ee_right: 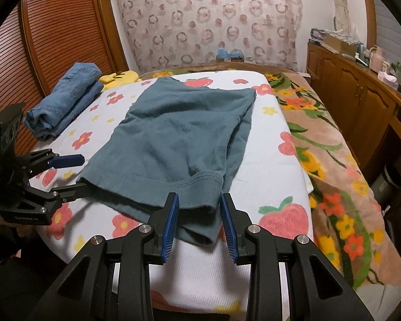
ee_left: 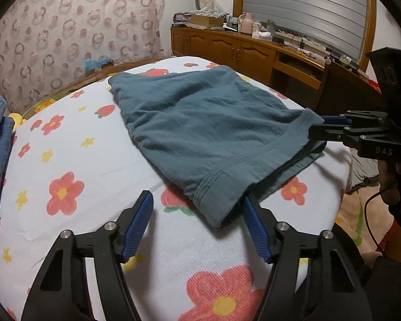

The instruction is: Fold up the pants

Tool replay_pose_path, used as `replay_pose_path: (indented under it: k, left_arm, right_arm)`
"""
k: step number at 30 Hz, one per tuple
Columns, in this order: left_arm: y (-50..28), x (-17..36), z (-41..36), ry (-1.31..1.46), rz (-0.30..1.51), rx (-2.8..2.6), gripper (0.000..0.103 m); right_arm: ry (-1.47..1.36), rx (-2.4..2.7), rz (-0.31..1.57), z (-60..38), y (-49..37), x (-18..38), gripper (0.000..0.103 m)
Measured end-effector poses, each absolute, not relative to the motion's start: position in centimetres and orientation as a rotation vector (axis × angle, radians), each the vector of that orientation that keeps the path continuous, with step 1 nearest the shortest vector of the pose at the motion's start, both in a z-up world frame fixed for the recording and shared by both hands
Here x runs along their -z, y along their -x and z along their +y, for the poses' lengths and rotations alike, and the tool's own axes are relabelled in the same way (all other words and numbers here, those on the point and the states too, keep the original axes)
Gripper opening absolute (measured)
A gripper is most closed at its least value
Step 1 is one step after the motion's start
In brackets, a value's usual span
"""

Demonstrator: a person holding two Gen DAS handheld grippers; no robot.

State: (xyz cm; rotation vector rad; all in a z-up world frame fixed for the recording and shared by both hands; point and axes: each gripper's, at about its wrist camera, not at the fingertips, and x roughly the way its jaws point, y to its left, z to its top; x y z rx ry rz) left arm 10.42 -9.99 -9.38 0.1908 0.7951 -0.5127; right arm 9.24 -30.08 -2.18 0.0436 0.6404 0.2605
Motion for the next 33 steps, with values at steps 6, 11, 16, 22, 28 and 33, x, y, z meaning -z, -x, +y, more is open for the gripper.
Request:
replay_pose_path:
  k: [6,11,16,22,28,33]
  left_arm:
    - [-10.3,9.3,-10.2,-0.194,0.793,0.527,0.044]
    - [-9.9,8.9,-10.3,-0.196,0.777,0.537,0.031]
    - [-9.7,7.8,-9.7,-0.179,0.745,0.530,0.017]
    - [-9.1,7.1,-9.1,-0.178,0.729,0.540,0.014]
    - [-9.2,8.2,-9.0,-0.188,0.778,0.545,0.014]
    - [-8.9,8.1,-8.2,-0.173,0.787,0.531,0.032]
  right_arm:
    - [-0.057,-0.276,0.634,-29.9,-9.2,2.5,0.031]
    - [-0.049,-0.288,0.615,-29.6,-9.0,2.2,0.012]
    - [-0.045,-0.312,0.598,-29.5,-8.0,1.5,0.008]
    - [-0.043,-0.328,0.600,-29.1,-6.7,1.3,0.008]
    - [-0.056,-0.304,0.646,-29.3,-7.1,2.7,0.008]
    - [-0.060,-0.298,0.660,-29.2,-7.3,2.8,0.012]
